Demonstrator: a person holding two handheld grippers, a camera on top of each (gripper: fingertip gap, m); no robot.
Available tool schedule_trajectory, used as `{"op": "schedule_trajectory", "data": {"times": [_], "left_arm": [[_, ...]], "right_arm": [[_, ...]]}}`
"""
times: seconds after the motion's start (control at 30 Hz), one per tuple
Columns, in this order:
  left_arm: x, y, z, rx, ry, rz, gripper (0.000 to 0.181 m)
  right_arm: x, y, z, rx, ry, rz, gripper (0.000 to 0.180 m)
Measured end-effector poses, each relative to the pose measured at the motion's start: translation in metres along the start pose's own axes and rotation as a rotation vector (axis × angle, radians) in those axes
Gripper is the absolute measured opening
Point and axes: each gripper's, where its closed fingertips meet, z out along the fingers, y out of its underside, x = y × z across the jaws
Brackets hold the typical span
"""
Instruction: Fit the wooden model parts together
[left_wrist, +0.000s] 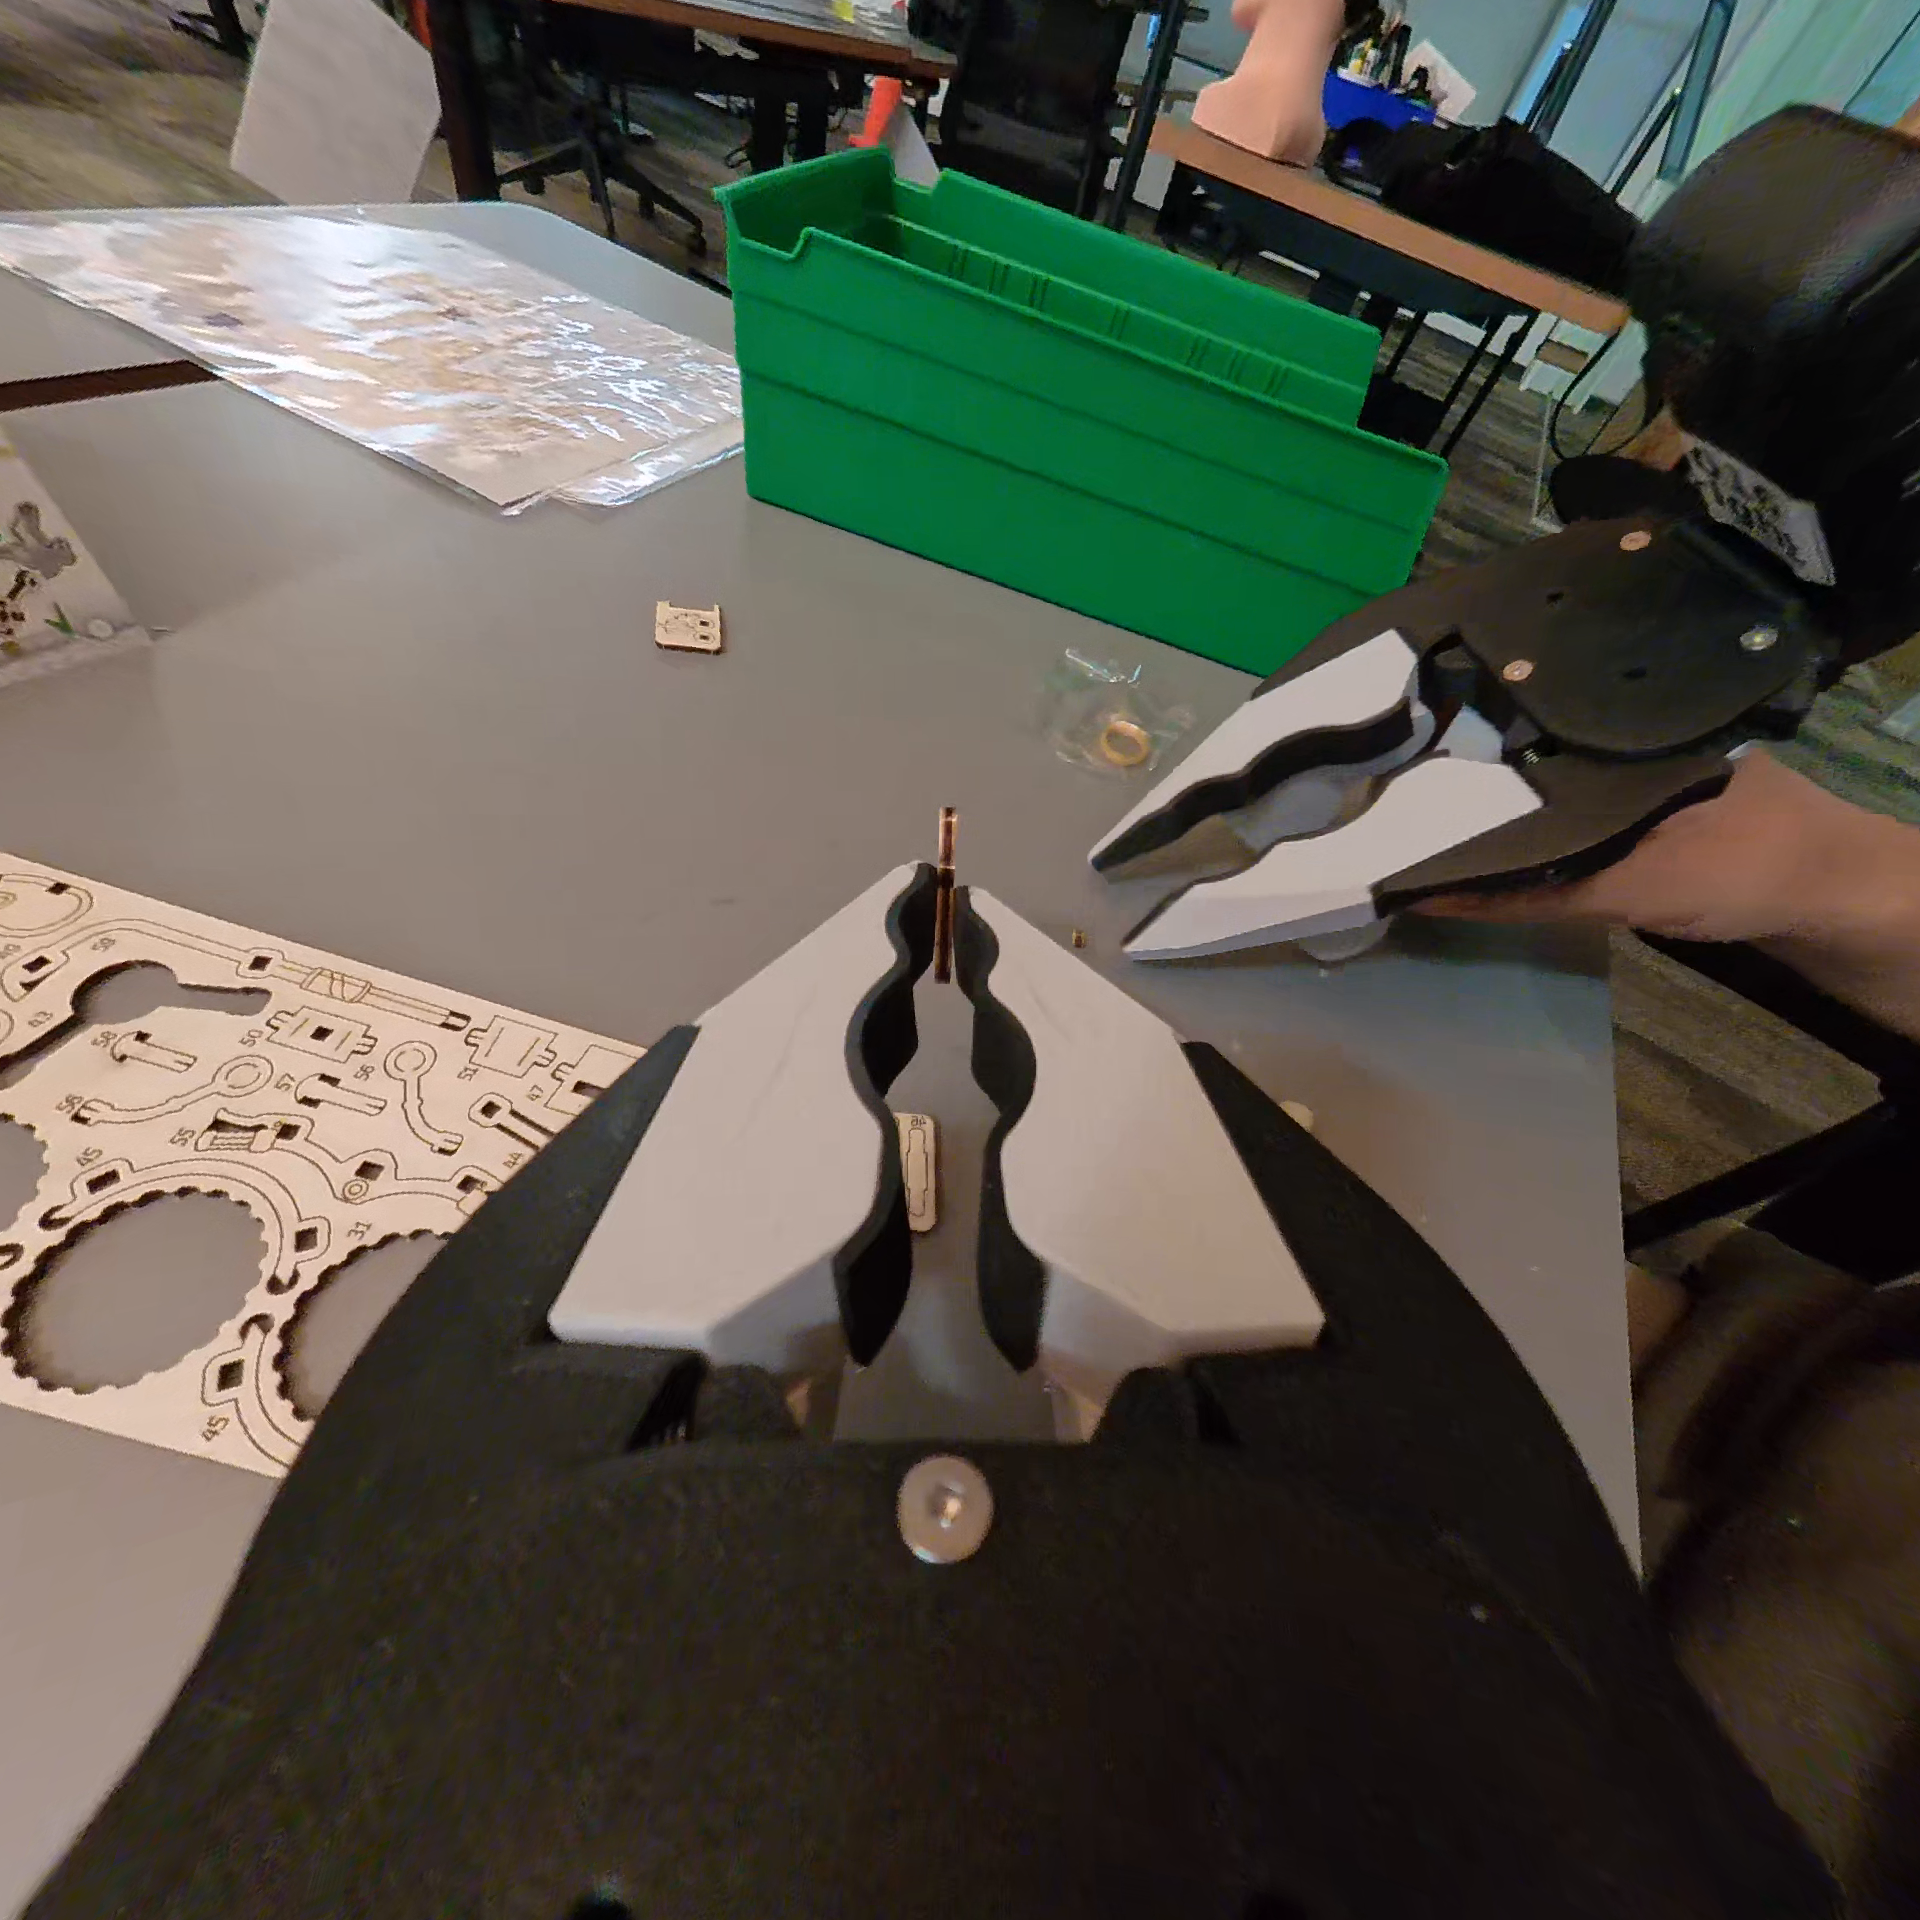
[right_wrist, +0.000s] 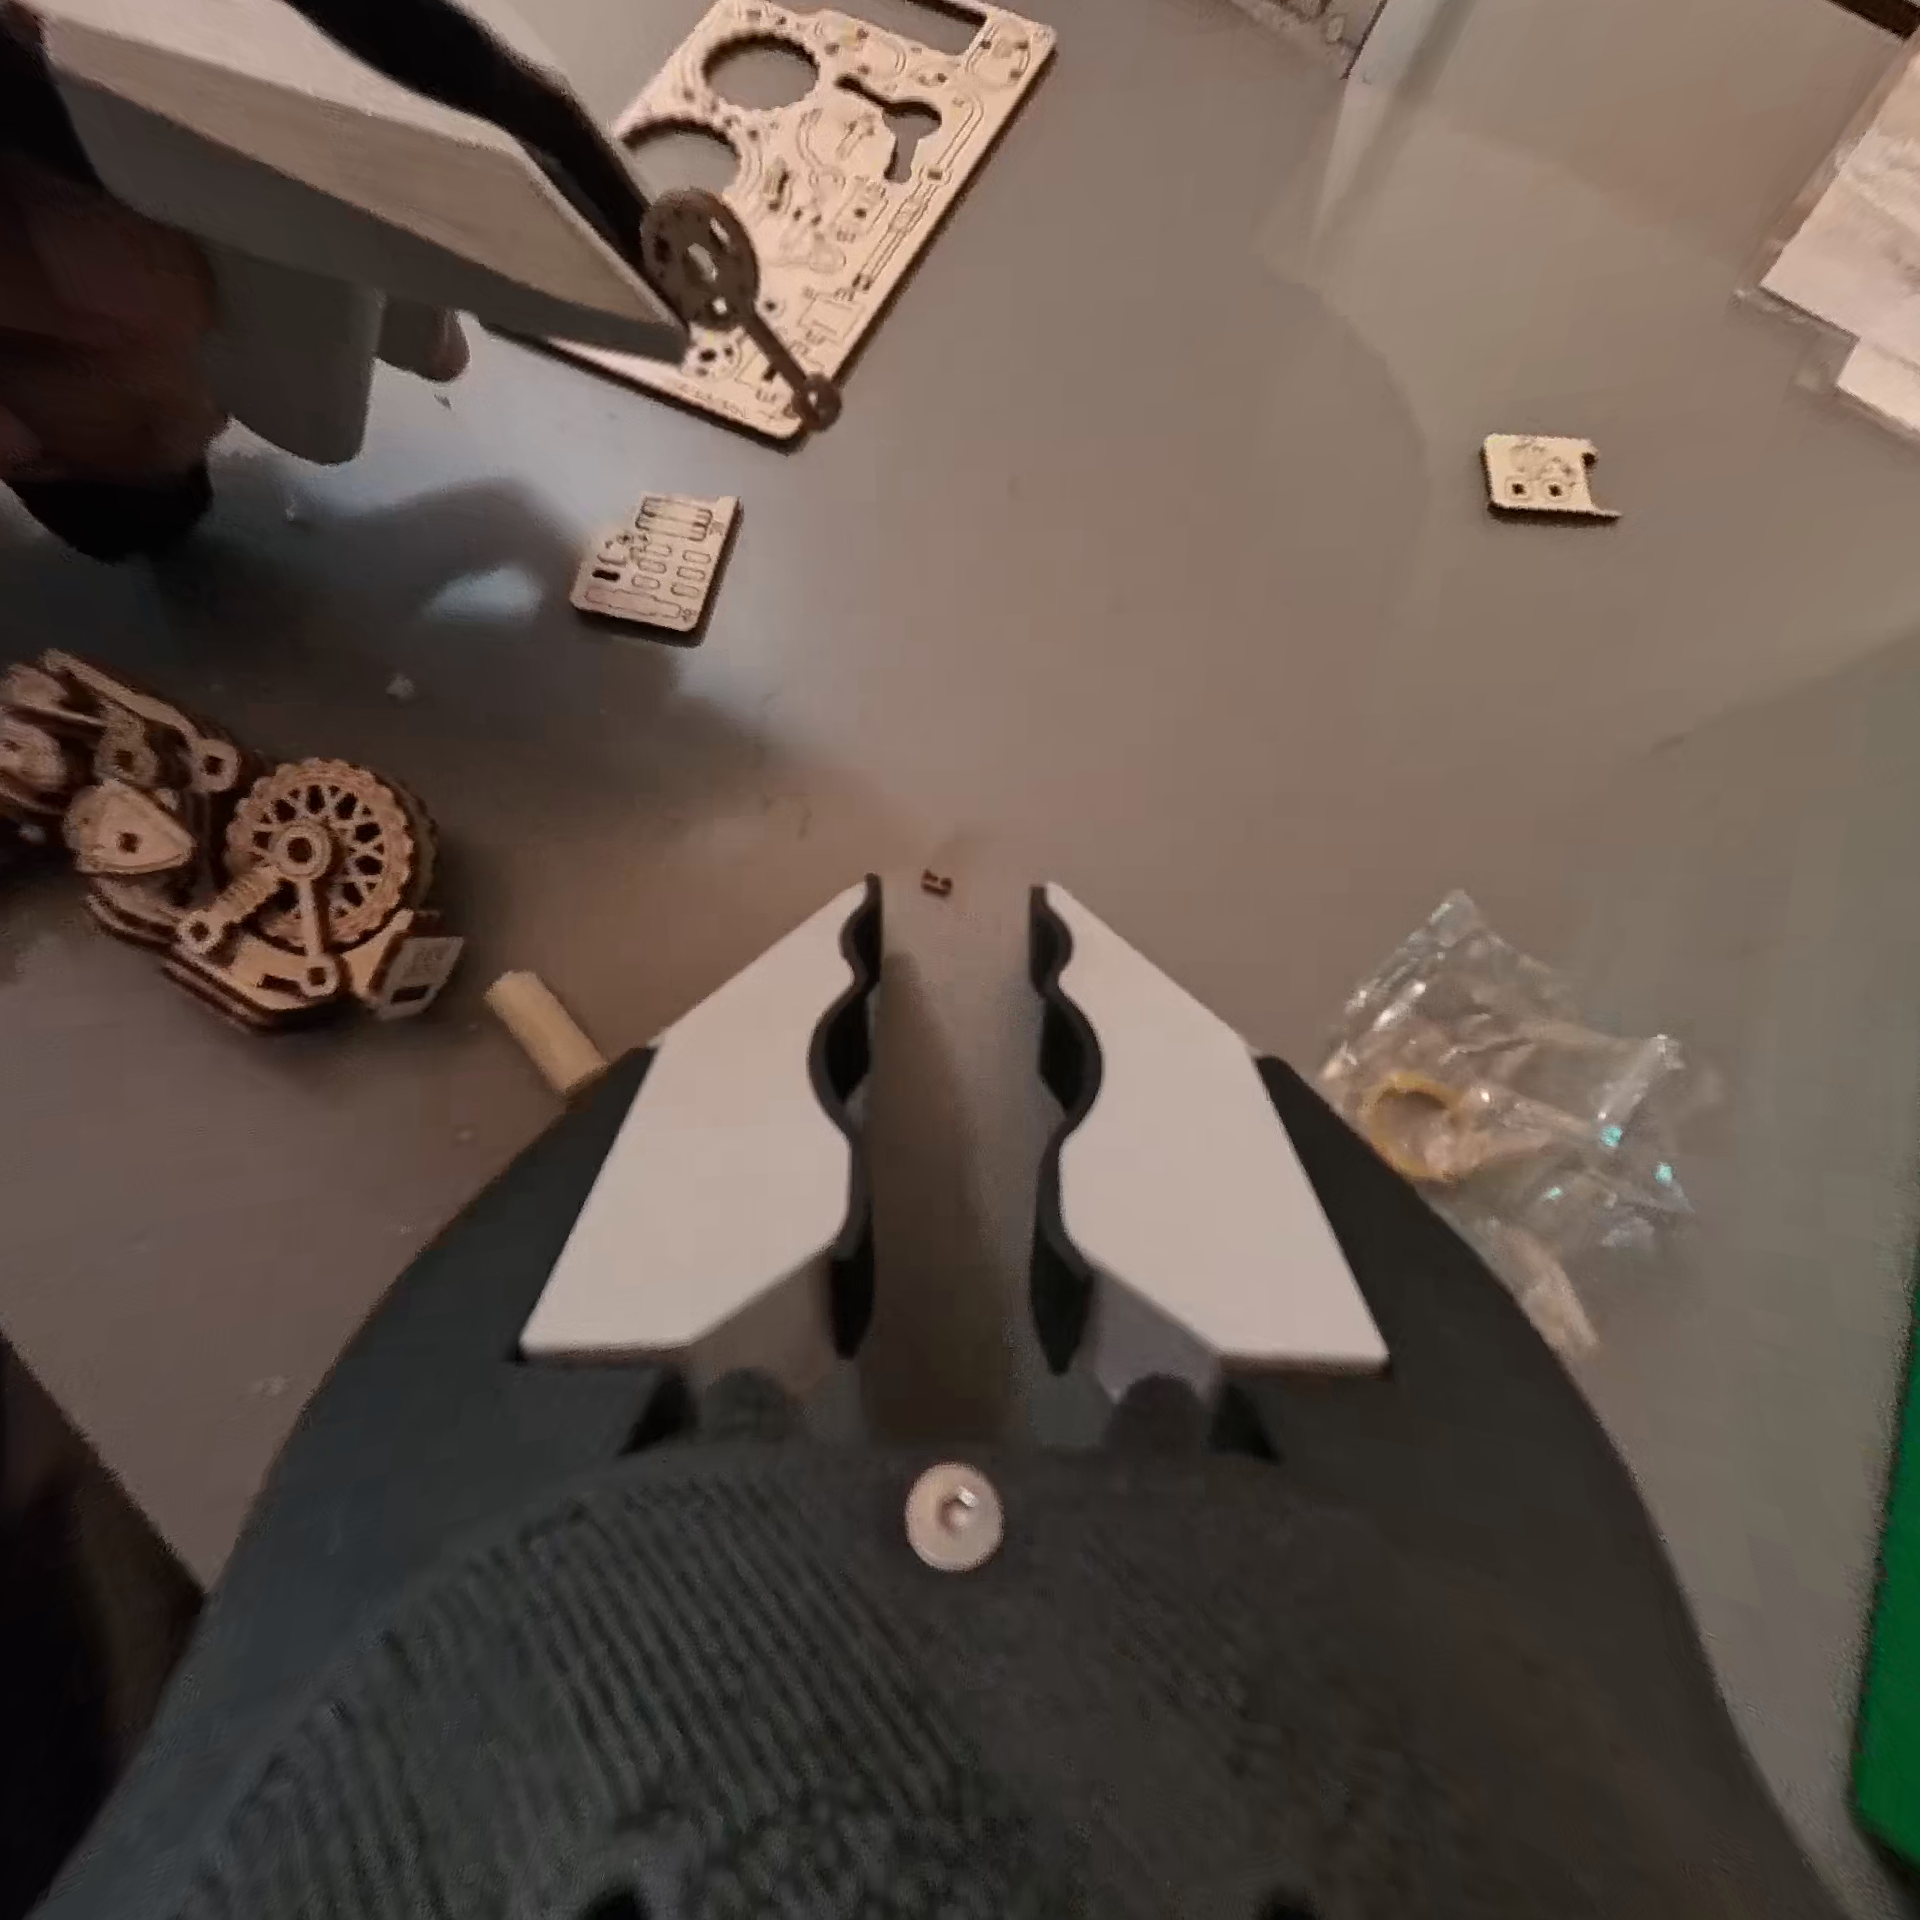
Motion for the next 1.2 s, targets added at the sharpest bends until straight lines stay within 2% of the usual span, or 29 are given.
{"op": "schedule_trajectory", "data": {"times": [0.03, 0.13, 0.3, 0.47, 0.63, 0.77, 0.93, 1.0, 1.1, 1.2], "left_arm": [[0.0, 0.0, 0.0, 0.001, 0.001, -0.004, 0.0], [0.0, 0.0, 0.0, -0.002, 0.01, -0.01, 0.0], [0.001, 0.0, 0.001, -0.001, 0.025, -0.026, 0.001], [0.002, 0.0, 0.001, -0.004, 0.03, -0.017, 0.0], [0.003, 0.001, 0.002, -0.008, 0.038, -0.017, 0.001], [0.002, 0.0, 0.001, 0.0, 0.041, -0.026, 0.0], [0.003, 0.0, 0.001, 0.0, 0.041, -0.021, 0.0], [0.003, 0.0, 0.001, -0.001, 0.041, -0.018, 0.0], [0.003, 0.0, 0.001, -0.002, 0.043, -0.02, 0.0], [0.002, 0.0, 0.001, 0.0, 0.042, -0.028, 0.0]], "right_arm": [[0.0, -0.001, -0.004, 0.019, -0.008, 0.027, 0.03], [0.002, -0.003, -0.014, 0.073, -0.013, 0.072, 0.032], [0.006, -0.003, -0.01, 0.081, -0.047, -0.025, 0.026], [-0.01, -0.009, -0.002, 0.092, -0.236, 0.002, 0.027], [-0.015, -0.001, 0.008, 0.015, -0.244, -0.085, 0.029], [-0.017, 0.003, 0.006, -0.015, -0.236, -0.127, 0.023], [-0.031, 0.011, -0.006, -0.013, -0.32, -0.13, 0.016], [-0.022, 0.008, -0.006, 0.003, -0.279, -0.102, 0.015], [0.005, 0.003, -0.004, 0.007, -0.125, -0.034, 0.016], [0.007, 0.003, -0.002, 0.0, -0.067, 0.086, 0.018]]}}
